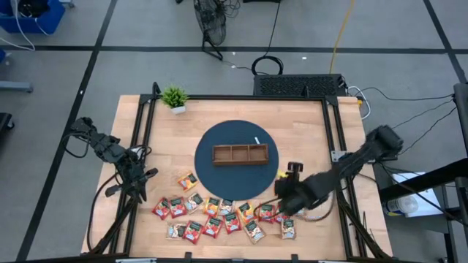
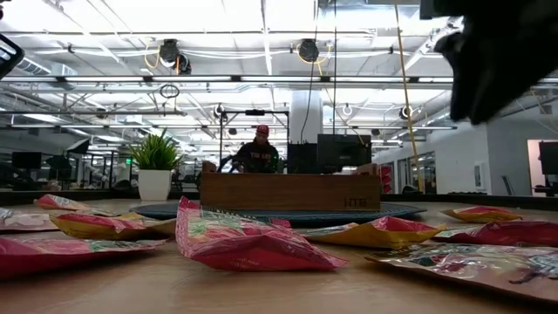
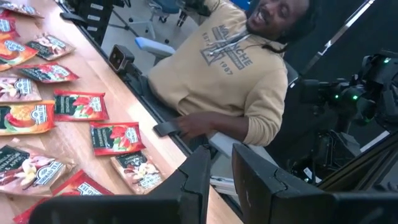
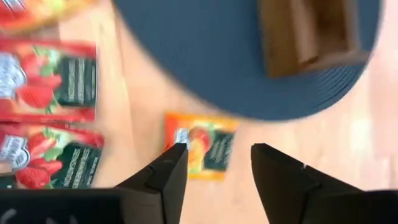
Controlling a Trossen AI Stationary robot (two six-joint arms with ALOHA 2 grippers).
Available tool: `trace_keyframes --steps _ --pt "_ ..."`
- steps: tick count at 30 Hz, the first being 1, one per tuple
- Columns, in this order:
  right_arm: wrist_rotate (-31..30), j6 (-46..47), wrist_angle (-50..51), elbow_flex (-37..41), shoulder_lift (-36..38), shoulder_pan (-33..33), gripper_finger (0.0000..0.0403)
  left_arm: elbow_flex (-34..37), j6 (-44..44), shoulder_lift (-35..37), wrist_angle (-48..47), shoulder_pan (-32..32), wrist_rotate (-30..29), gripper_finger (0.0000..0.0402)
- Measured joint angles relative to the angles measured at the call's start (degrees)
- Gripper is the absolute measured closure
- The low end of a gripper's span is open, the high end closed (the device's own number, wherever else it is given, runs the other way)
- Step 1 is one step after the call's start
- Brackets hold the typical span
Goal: Pick & Place Tea
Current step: Put the yellow tea bag into the left section of the wooden organizer
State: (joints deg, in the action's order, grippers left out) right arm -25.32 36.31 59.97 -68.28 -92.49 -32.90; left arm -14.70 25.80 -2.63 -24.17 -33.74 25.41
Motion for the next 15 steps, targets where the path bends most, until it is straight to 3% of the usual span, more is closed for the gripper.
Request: trace_keyframes --steps 5,10,15 --pt "8.6 4.6 -3.3 0.4 -6.6 -0.9 0.0182 0.0 0.0 0.0 0.7 0.0 0.0 0.0330" --pt "8.1 6.5 -3.3 1.5 -10.0 -0.5 0.0149 0.0 0.0 0.0 0.7 0.0 0.0 0.0330" --pt "5.7 6.4 -7.2 2.8 -10.4 0.3 0.0152 0.0 0.0 0.0 0.7 0.0 0.0 0.0330"
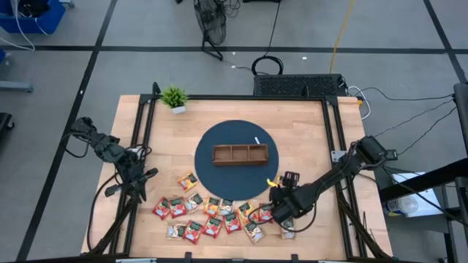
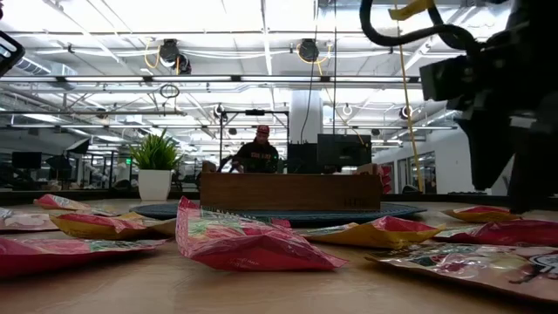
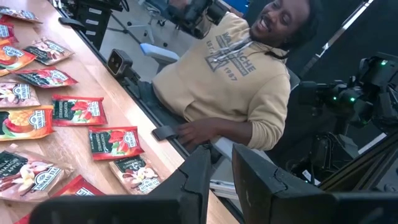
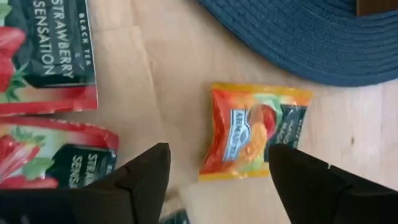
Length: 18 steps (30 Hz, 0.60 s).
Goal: Pick & Place Tea
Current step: Put the yellow tea bag into the left section of the wooden organizer
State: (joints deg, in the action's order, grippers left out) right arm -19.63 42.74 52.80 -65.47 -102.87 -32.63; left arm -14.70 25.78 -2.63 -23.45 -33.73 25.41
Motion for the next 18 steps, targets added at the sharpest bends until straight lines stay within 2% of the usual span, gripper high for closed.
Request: trace_keyframes --steps 7,12,15,18 --pt "1.7 -1.7 -6.0 5.7 0.4 3.1 0.0164 0.0 0.0 0.0 0.0 0.0 0.0 0.0330" --pt "3.0 -1.8 -6.3 8.6 0.3 4.9 0.0179 0.0 0.0 0.0 0.0 0.0 0.0 0.0330" --pt "4.9 -1.5 -6.8 10.2 0.2 5.3 0.0204 0.0 0.0 0.0 0.1 0.0 0.0 0.0330" --pt "6.9 -1.5 -9.1 12.0 0.3 5.6 0.0247 0.0 0.0 0.0 0.0 0.0 0.0 0.0330"
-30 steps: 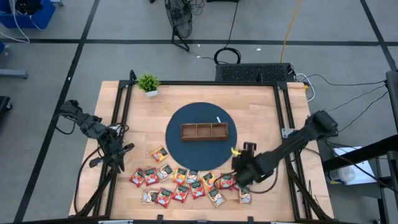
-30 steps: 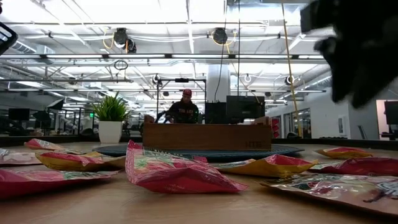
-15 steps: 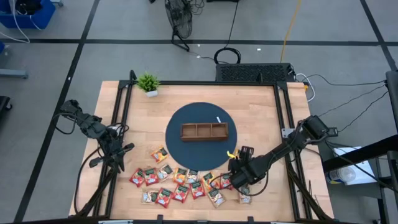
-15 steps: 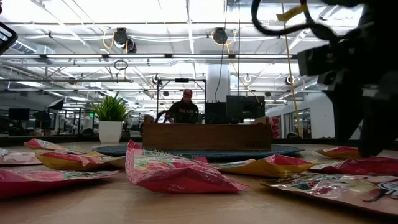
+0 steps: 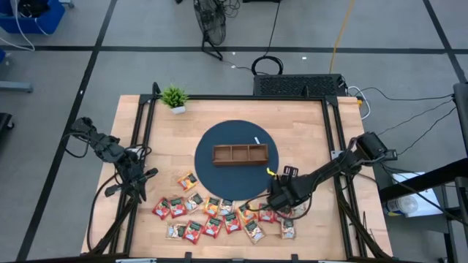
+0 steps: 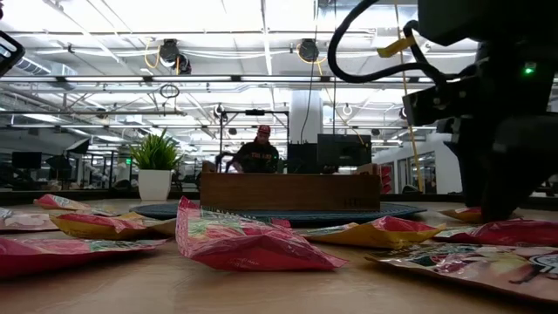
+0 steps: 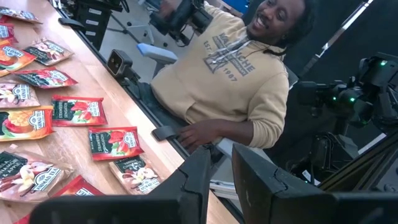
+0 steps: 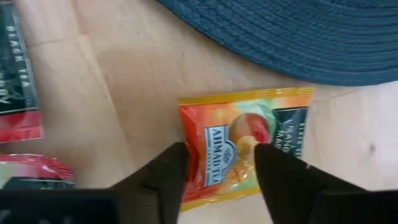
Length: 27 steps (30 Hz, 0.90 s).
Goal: Pick & Place Tea
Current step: Put the yellow tea bag into the left section of the wooden organizer
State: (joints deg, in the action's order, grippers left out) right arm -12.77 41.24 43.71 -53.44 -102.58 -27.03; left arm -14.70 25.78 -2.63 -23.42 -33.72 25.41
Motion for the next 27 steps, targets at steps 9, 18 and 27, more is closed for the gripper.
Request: trace_keyframes --steps 9,18,27 --pt "2.1 -3.0 -2.9 1.2 0.3 -0.4 0.0389 0.0 0.0 0.0 0.0 0.0 0.0 0.0330" --pt "-0.1 2.5 8.0 -7.5 5.1 -4.8 0.0399 0.0 0.0 0.0 0.1 0.0 0.0 0.0330" --pt "-25.3 8.7 17.8 -14.1 6.6 -11.9 0.0401 0.0 0.0 0.0 0.0 0.0 0.0 0.0330"
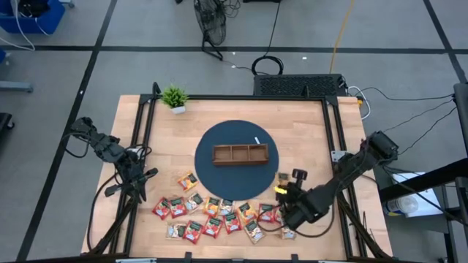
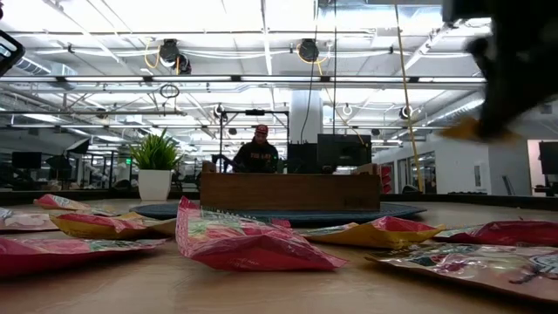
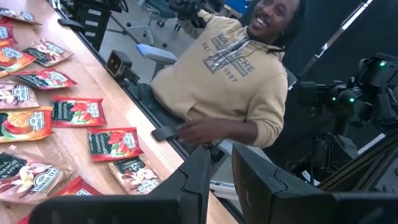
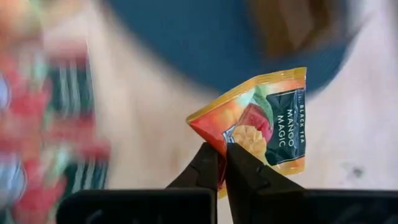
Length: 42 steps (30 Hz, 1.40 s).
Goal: Pick & Place Tea
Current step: Put the yellow tea bag into the left section of the wooden organizer
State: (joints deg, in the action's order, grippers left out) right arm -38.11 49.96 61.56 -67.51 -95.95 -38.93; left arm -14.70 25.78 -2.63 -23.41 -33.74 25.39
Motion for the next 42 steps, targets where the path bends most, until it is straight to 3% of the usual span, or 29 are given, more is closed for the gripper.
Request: trace_keyframes --steps 5,11,17,21,28,35,42 --pt "-16.7 -7.5 -6.4 2.5 -0.2 1.0 0.0402 0.0 0.0 0.0 0.1 0.0 0.0 0.0330" --pt "-33.7 -29.8 -25.4 5.8 -0.2 3.7 0.0402 0.0 0.0 0.0 0.1 0.0 0.0 0.0330" --pt "-39.8 -60.3 -55.3 10.7 -0.1 5.4 0.0401 0.0 0.0 0.0 0.1 0.0 0.0 0.0330" --pt "-38.9 -77.1 -76.0 15.6 -0.1 6.6 0.0399 0.0 0.0 0.0 0.1 0.0 0.0 0.0330" --pt "-22.7 -97.4 -106.8 23.4 -0.1 10.1 0.0401 0.0 0.0 0.0 0.1 0.0 0.0 0.0330" --pt "-10.6 -101.2 -112.0 24.9 -0.1 11.6 0.0402 0.0 0.0 0.0 0.1 0.0 0.0 0.0330" --pt "-8.4 -100.3 -113.7 24.9 -0.1 11.1 0.0402 0.0 1.0 0.0 0.0 0.0 0.1 0.0330"
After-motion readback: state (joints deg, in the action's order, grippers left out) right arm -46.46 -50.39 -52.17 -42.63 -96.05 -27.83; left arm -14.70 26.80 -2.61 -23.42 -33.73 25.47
